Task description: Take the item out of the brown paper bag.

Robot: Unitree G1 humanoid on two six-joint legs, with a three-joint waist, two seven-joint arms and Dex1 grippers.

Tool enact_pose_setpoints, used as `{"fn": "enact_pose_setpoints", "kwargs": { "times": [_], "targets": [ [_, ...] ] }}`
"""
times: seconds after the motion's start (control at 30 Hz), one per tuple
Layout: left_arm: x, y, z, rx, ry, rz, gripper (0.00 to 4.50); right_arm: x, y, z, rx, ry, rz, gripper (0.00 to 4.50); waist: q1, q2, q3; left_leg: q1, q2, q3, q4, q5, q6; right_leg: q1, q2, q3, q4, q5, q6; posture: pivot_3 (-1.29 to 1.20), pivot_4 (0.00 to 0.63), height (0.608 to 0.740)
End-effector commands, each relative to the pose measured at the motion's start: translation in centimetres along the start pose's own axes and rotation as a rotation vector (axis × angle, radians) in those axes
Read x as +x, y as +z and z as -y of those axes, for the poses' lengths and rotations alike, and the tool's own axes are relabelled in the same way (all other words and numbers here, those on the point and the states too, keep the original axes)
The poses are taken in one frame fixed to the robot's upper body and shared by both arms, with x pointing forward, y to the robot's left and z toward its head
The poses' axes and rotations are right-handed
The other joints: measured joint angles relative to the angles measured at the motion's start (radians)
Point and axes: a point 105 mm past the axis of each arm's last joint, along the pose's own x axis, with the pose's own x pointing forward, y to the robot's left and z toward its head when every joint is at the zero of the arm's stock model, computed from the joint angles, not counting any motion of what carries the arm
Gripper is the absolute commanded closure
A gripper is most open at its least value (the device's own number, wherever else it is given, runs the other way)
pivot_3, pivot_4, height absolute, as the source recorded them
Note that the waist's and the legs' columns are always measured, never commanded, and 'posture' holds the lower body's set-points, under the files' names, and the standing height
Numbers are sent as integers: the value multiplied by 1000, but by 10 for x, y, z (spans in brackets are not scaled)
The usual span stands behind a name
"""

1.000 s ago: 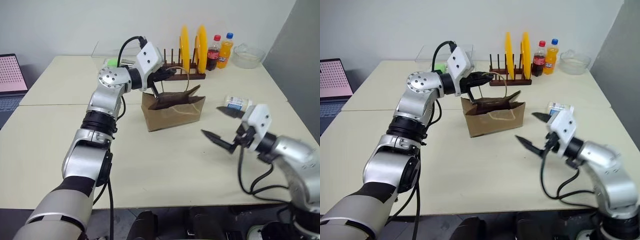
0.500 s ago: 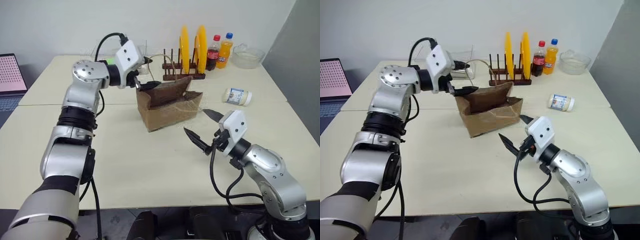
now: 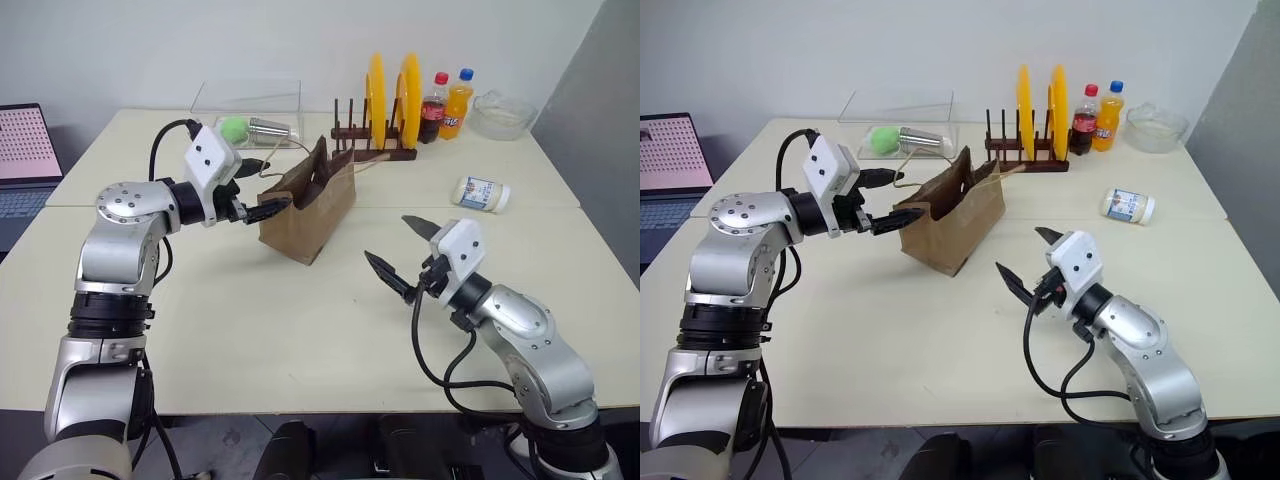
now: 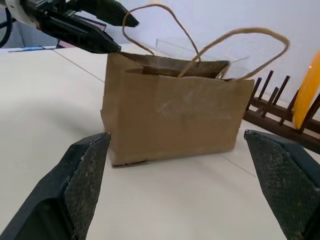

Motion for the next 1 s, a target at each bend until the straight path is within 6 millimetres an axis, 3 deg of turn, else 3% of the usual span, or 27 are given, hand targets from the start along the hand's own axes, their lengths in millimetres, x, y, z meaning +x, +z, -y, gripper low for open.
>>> {"fn": "enact_pose_setpoints", "kwargs": {
  "times": [0.03, 0.13, 0.27, 0.33, 0.57, 0.73, 1.0],
  "targets": [
    [-11, -12, -19, 28, 127, -50, 554, 0, 14, 0, -33, 5, 58, 0, 0, 0, 0, 0, 0, 0, 0, 0, 0, 0, 0, 0, 0, 0, 0, 0, 150, 740],
    [-13, -19, -32, 13, 222, -70, 31, 1, 14, -2, -33, 12, 58, 0, -2, 0, 0, 1, 0, 0, 0, 0, 0, 0, 0, 0, 0, 0, 0, 0, 150, 740],
    [-25, -34, -57, -36, 378, -118, 12, 1, 14, -4, -36, 18, 55, 0, -2, 0, 0, 1, 0, 0, 0, 0, 0, 0, 0, 0, 0, -1, 1, 0, 150, 740],
    [-29, -39, -59, -65, 417, -118, 12, 1, 13, -4, -40, 18, 52, 0, -2, 0, 0, 1, 0, 0, 0, 0, 0, 0, 0, 0, 0, -1, 1, 0, 150, 740],
    [-25, -26, -4, -248, 403, 59, 12, -3, 9, -2, -39, -3, 40, 0, -2, 0, 0, 1, 0, 0, -1, 0, 0, 1, -1, 0, -1, 2, -3, 0, 150, 740],
    [-19, -29, 41, -318, 353, 46, 12, -7, 9, -2, -21, -15, 48, 0, 2, -1, 0, 3, 0, 0, -1, 0, 0, 3, -1, 0, -1, 2, -3, 0, 150, 740],
    [-21, -34, 52, -296, 358, 17, 12, -28, 8, 11, 20, -165, 69, 0, 9, -1, 0, 5, 0, 0, -1, 0, 0, 4, 0, 1, -1, -1, 2, 0, 150, 740]
  ]
}}
